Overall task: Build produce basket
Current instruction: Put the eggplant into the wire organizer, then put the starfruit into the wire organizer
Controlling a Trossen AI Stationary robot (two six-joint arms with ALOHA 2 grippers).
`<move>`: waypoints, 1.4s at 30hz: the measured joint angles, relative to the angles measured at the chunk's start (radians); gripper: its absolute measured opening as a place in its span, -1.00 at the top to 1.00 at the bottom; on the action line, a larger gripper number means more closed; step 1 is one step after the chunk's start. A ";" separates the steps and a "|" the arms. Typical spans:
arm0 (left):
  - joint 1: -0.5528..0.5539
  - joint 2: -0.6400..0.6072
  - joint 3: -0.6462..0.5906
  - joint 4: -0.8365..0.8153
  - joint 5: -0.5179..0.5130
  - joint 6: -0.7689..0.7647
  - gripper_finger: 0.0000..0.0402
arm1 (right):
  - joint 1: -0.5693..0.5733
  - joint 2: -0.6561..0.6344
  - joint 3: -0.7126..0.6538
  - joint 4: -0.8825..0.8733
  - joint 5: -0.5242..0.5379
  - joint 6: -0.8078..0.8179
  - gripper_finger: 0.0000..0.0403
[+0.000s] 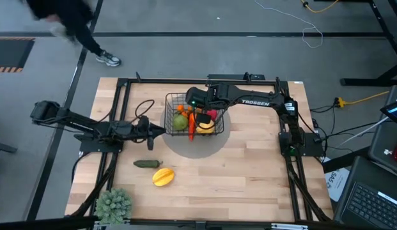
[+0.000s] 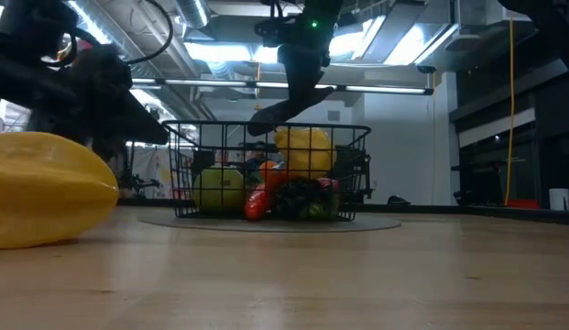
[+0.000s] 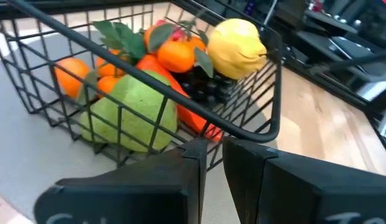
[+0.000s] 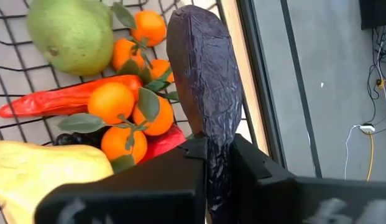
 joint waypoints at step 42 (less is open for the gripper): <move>0.006 -0.002 0.000 -0.004 0.151 -0.052 0.80 | 0.061 -0.009 0.055 -0.115 -0.067 0.131 0.00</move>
